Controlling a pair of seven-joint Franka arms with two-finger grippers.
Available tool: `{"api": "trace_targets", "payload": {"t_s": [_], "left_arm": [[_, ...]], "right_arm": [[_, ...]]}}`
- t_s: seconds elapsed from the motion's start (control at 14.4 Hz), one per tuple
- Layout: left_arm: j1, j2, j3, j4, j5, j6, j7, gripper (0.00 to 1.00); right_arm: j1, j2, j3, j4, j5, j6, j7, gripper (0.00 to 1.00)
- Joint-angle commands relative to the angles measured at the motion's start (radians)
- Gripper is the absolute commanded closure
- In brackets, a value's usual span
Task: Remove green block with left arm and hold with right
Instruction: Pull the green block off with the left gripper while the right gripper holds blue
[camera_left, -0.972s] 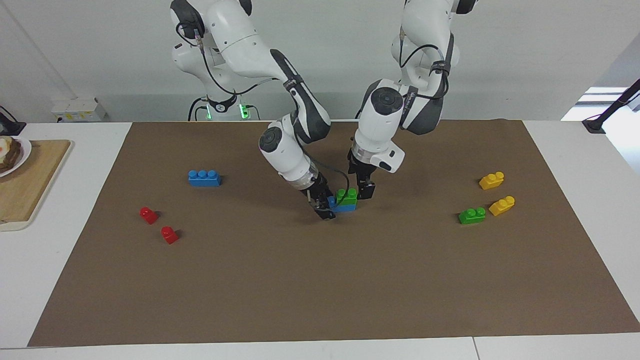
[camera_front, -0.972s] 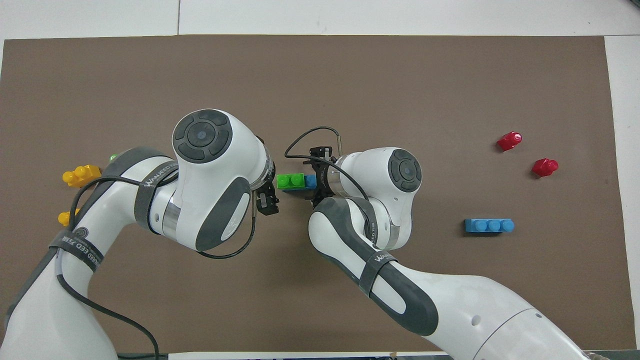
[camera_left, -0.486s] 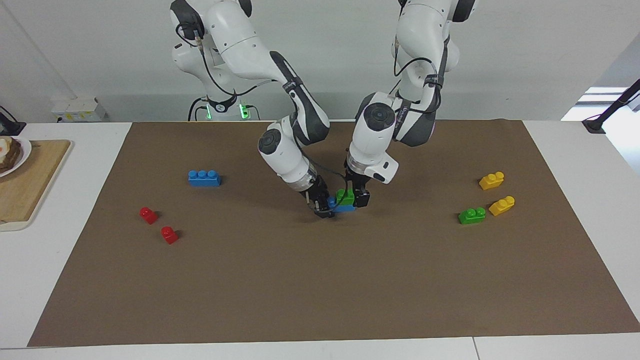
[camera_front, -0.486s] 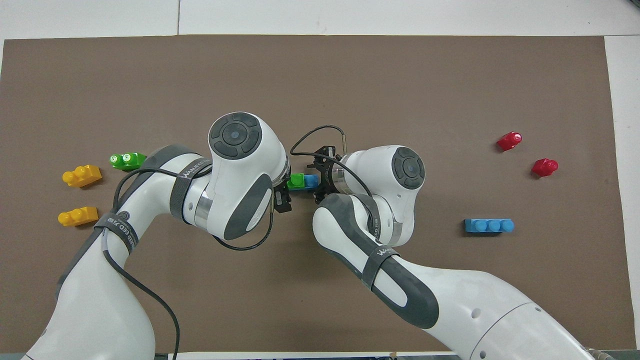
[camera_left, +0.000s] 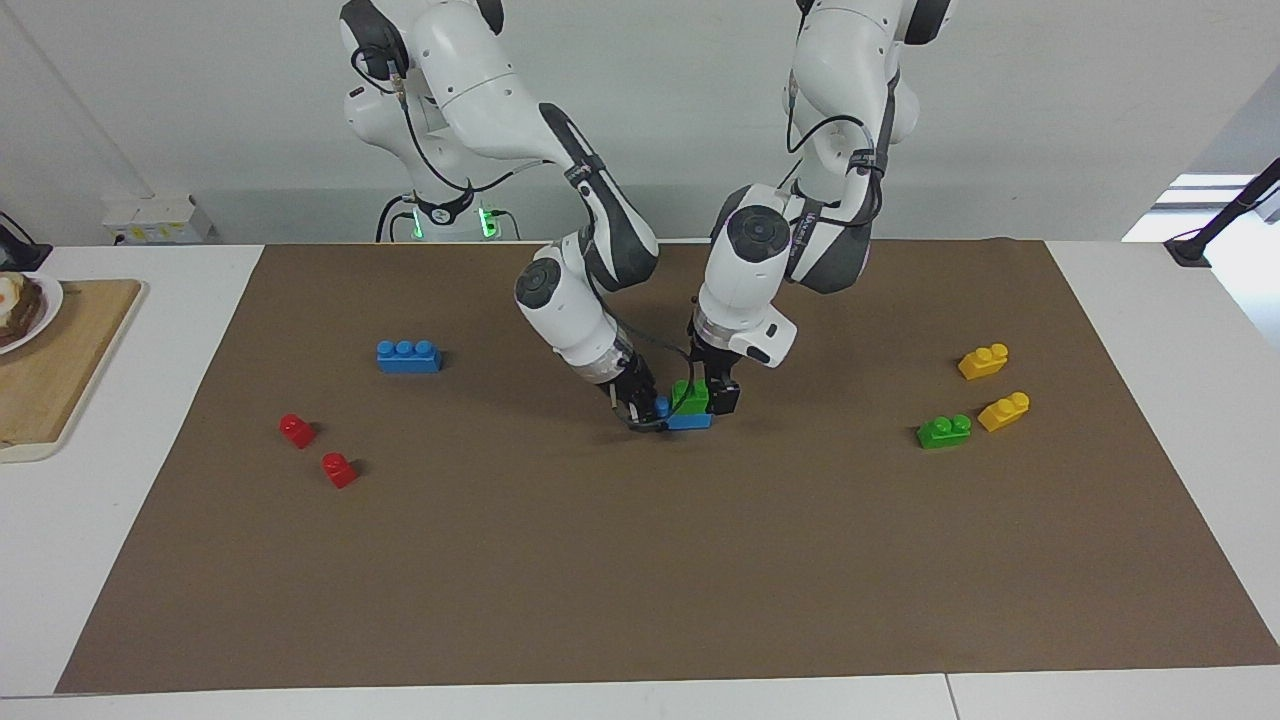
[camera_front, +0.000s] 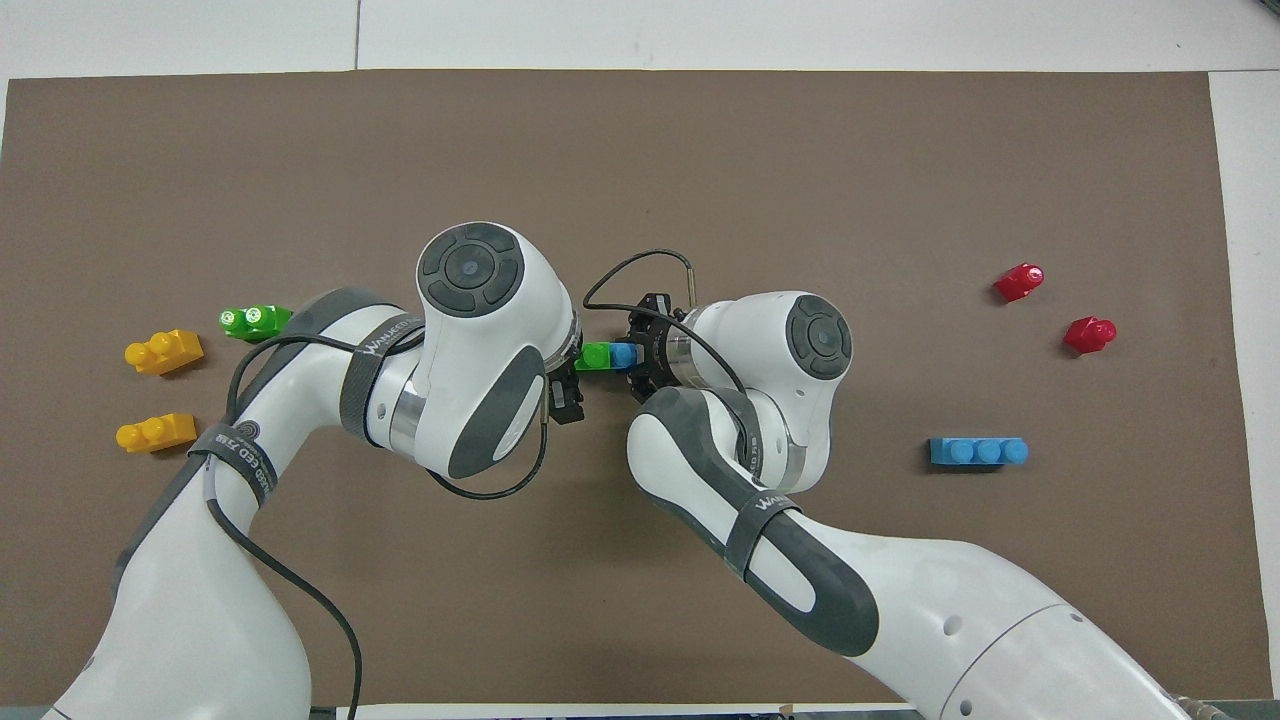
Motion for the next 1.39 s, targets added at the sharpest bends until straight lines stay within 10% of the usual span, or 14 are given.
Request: {"api": "trace_targets", "payload": {"t_s": [0.0,0.42,0.69,0.9,1.32], "left_arm": [[-0.028,0.028,0.011,-0.001,-0.004,0.044,-0.046,0.00],[-0.044,0.056,0.013,0.004,-0.001,0.053,-0.069,0.00],[-0.038,0.060,0.013,0.028,-0.007,0.050,-0.083,0.34],[-0.036,0.066,0.013,0.044,-0.002,0.049,-0.096,0.94],[-0.028,0.010,0.013,0.042,-0.001,-0.015,-0.067,1.00]], "right_arm": [[-0.009,0.004,0.008,-0.016,0.036,0.037,-0.020,1.00],[-0.009,0.004,0.008,-0.016,0.034,0.039,-0.027,1.00],[-0.009,0.004,0.008,-0.016,0.034,0.039,-0.028,1.00],[-0.009,0.004,0.008,-0.016,0.034,0.039,-0.028,1.00],[-0.009,0.004,0.008,-0.016,0.034,0.041,-0.031,1.00]]}}
